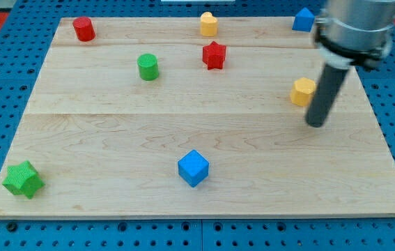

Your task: Push the yellow hexagon towards the center left

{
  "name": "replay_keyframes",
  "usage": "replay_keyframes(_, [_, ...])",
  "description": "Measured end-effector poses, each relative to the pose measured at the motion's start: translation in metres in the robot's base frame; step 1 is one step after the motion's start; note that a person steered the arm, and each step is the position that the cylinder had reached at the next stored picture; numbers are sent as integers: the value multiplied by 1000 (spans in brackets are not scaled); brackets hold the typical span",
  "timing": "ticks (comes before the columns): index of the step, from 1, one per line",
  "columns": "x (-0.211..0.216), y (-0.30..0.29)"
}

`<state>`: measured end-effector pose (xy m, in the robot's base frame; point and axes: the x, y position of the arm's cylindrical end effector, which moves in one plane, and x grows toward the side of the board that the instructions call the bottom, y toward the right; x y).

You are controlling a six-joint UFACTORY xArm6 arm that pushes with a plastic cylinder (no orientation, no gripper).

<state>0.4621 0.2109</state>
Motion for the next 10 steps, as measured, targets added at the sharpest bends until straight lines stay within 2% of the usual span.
replay_keyframes(1, [-11,31])
replay_keyframes(3, [-75,31])
replay_keyframes(4, [-81,17])
replay_keyframes(6, [-49,8])
replay_keyframes(7, [-54,8])
replay_keyframes(8, [-80,-3])
replay_keyframes(9, [-80,-27])
replay_keyframes(10, [-72,-27])
